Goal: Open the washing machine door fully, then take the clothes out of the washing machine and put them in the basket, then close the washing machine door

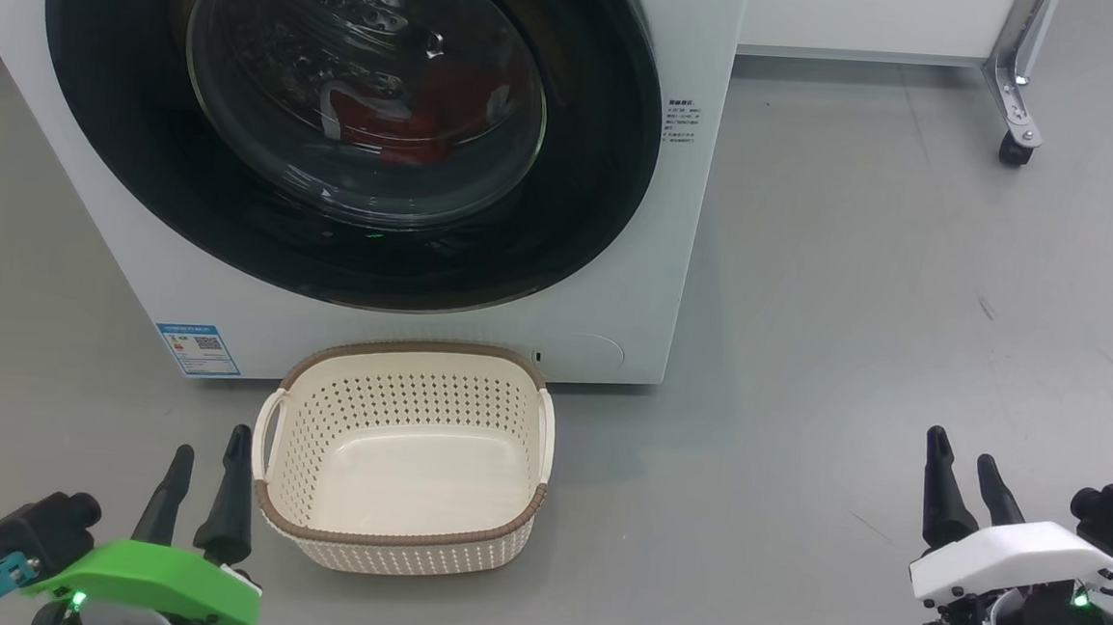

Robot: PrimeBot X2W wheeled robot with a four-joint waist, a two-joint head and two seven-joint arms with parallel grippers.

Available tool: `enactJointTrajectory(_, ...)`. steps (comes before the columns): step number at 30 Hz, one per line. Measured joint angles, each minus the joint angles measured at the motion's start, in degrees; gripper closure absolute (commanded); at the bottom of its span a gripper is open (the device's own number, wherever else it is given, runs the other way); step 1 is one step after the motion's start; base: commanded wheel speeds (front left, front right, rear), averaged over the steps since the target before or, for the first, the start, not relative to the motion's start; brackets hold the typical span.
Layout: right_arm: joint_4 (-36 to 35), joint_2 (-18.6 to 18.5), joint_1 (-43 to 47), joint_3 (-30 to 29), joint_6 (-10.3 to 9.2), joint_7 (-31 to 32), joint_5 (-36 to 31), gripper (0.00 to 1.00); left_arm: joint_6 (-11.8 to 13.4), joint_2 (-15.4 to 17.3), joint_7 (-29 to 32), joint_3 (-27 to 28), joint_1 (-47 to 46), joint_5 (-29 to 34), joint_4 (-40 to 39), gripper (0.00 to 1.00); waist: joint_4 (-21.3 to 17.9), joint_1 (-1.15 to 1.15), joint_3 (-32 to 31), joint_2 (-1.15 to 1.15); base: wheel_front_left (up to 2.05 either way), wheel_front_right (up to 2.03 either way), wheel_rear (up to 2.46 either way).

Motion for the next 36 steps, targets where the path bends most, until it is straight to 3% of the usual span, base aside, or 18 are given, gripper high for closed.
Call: enactJointTrajectory(36, 0.01, 0.68, 0.31, 8.45, -3.60, -7.26, -26.57, 0.00, 4.69, -0.03, -7.17, -6.19, 0.10, 26.10, 0.40, 0.00, 0.44, 0.00, 0.72, 0.00, 0.00, 0.00, 0.00)
